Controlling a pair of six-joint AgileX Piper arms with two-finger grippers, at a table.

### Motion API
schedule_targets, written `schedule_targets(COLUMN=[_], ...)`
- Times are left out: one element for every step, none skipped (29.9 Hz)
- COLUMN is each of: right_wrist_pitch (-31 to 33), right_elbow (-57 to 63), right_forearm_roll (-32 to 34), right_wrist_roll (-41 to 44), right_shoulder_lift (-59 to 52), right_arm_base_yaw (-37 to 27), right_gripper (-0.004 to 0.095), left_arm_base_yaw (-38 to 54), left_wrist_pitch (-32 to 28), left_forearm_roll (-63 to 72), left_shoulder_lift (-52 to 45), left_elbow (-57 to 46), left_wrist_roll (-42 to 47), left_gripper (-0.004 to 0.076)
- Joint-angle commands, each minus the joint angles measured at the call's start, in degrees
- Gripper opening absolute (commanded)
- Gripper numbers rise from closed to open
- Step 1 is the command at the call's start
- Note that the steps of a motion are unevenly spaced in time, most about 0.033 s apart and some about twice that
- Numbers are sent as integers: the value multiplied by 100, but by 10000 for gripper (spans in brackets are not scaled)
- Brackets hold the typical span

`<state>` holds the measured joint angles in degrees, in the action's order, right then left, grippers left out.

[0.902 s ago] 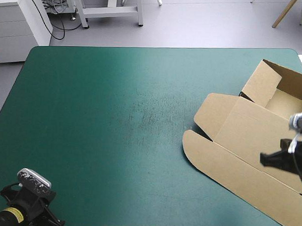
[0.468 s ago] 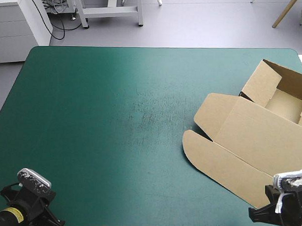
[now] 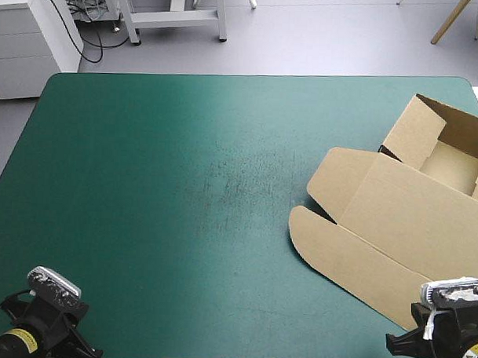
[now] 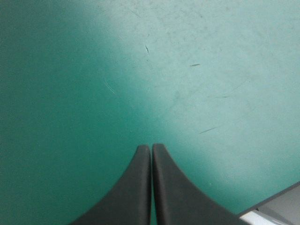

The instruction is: Fold the box

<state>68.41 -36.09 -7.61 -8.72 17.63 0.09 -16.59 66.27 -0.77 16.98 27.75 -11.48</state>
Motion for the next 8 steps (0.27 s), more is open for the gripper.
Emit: schedule_targets(right_wrist_pitch=[-513,-553,-616,-683,-735,-793,-855,-902], right_elbow=[-108,-108,-108,-108,-108,-108,-108,-108], right_forearm_roll=[-48,-48,-48,-48,-48,-48,-48,-48], right_wrist_roll=[-22,-22,-22,-22,-22,-22,-22,-22], right_shoulder_lift=[83,83,83,83,83,83,83,83], right_arm_base_yaw=[21,21,21,21,21,21,21,21], right_gripper=[-14,-14,-14,-14,-14,-14,-14,-14], left_arm_base_yaw=[-27,-27,-27,-27,-27,-27,-27,-27], left_wrist_pitch=[-302,-302,-302,-302,-291,-291,-291,-291], left_forearm_roll=[28,28,28,28,28,28,28,28], left_shoulder_lift=[58,58,58,58,58,58,58,58], left_elbow=[151,151,151,151,151,151,151,151], left_wrist_roll=[56,56,56,56,56,56,56,56], left_gripper=[-10,-10,-10,-10,-10,-10,-10,-10])
